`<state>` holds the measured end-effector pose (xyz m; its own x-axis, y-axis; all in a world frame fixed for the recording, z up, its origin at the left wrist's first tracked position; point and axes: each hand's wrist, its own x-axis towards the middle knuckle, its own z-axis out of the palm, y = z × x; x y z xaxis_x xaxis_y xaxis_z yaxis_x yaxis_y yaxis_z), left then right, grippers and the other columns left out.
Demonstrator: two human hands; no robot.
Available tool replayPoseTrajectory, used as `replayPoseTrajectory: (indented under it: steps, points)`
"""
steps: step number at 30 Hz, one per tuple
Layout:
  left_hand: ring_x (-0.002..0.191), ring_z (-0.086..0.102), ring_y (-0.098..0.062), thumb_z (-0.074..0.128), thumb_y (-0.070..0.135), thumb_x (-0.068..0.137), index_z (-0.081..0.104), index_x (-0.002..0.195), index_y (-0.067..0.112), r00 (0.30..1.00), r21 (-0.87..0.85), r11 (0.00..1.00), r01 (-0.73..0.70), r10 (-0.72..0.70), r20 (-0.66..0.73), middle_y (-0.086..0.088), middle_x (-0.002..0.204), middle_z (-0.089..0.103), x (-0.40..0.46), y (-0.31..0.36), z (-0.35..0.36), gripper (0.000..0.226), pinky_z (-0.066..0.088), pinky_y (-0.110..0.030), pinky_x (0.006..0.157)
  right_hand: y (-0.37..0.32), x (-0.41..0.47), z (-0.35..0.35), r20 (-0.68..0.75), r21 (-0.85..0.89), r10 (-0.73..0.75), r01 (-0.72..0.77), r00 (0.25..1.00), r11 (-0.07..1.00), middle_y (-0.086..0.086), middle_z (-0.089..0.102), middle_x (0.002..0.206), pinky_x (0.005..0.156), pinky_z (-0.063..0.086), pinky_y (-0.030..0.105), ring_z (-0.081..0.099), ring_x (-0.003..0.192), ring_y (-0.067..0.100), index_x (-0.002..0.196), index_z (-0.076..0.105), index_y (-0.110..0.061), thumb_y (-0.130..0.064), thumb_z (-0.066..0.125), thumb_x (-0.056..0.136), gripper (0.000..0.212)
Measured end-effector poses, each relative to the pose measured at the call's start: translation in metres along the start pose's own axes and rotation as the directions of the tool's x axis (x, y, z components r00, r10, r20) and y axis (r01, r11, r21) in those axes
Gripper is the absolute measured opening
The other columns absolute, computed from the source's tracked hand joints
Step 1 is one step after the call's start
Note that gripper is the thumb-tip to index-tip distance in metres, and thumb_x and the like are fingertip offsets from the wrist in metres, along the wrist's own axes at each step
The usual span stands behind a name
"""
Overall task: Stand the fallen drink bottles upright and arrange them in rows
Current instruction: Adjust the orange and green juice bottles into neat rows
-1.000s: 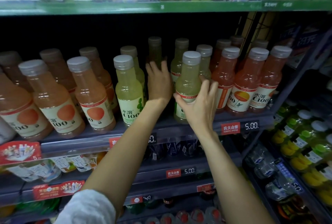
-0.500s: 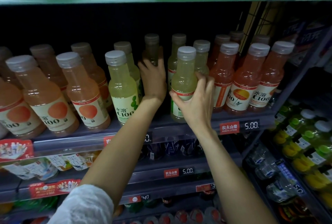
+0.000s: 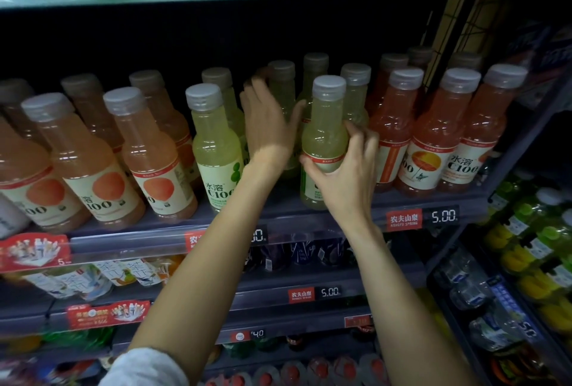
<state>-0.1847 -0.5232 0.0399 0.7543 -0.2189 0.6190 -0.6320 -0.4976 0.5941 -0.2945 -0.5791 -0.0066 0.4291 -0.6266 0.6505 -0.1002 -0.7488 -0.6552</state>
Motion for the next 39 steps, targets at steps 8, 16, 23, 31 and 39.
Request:
replayPoseTrajectory:
  steps: [8, 16, 23, 31, 39]
  points:
    - [0.123, 0.043, -0.032, 0.065, 0.033, 0.089, 0.035, 0.138, -0.002, 1.0, 0.016, 1.0, 0.001, -0.001, 0.0, -0.021, 0.13, 0.049, 0.005, -0.009, 0.001, 0.067, 0.032, -0.029, 0.097, 0.0, 0.001, -0.002, 0.051, -0.006, 0.008, -0.007, 0.999, 1.0, 0.012, 0.041, 0.126, 0.09, 0.04, 0.024, 0.047, 0.117, 0.026, 0.131, 0.043, -0.008, -0.04, 0.08, 0.068, 0.081]
    - [0.12, 0.049, -0.033, 0.049, 0.023, 0.099, 0.022, 0.148, 0.005, 0.996, 0.06, 0.998, 0.0, -0.005, 0.085, -0.018, 0.137, 0.043, 0.003, -0.003, -0.01, 0.059, 0.039, -0.037, 0.091, -0.003, -0.001, -0.006, 0.082, -0.047, 0.003, 0.001, 0.997, 0.999, 0.013, 0.041, 0.129, 0.089, 0.036, 0.022, 0.045, 0.118, 0.025, 0.135, 0.041, -0.007, -0.039, 0.079, 0.07, 0.082]
    - [0.133, 0.041, -0.021, 0.045, 0.019, 0.099, 0.028, 0.146, 0.006, 0.997, -0.345, 0.937, -0.06, 0.071, 0.019, -0.012, 0.147, 0.038, -0.036, -0.008, -0.031, 0.052, 0.036, -0.037, 0.109, -0.004, -0.006, -0.01, 0.175, -0.08, 0.028, -0.014, 0.984, 0.997, 0.011, 0.043, 0.129, 0.09, 0.043, 0.032, 0.046, 0.118, 0.027, 0.144, 0.03, -0.015, -0.038, 0.079, 0.071, 0.09]
    - [0.119, 0.053, -0.009, 0.064, 0.027, 0.091, 0.029, 0.145, 0.012, 0.988, -0.297, 0.949, -0.109, 0.136, 0.071, 0.002, 0.133, 0.053, -0.06, -0.012, -0.058, 0.066, 0.045, -0.022, 0.096, -0.025, -0.008, 0.001, 0.414, 0.058, -0.036, 0.013, 0.909, 0.998, 0.01, 0.04, 0.14, 0.093, 0.036, 0.023, 0.043, 0.125, 0.023, 0.148, 0.023, -0.023, -0.028, 0.07, 0.081, 0.082]
    - [0.092, 0.067, -0.032, 0.065, 0.03, 0.089, 0.034, 0.14, 0.001, 0.962, 0.047, 0.961, -0.271, 0.27, 0.033, -0.017, 0.11, 0.065, -0.059, -0.017, -0.056, 0.066, 0.053, -0.041, 0.063, -0.03, 0.041, 0.004, 0.309, 0.247, -0.13, 0.053, 0.942, 0.968, 0.004, 0.053, 0.128, 0.086, 0.052, 0.025, 0.058, 0.102, 0.011, 0.131, 0.046, -0.017, -0.003, 0.044, 0.095, 0.038]
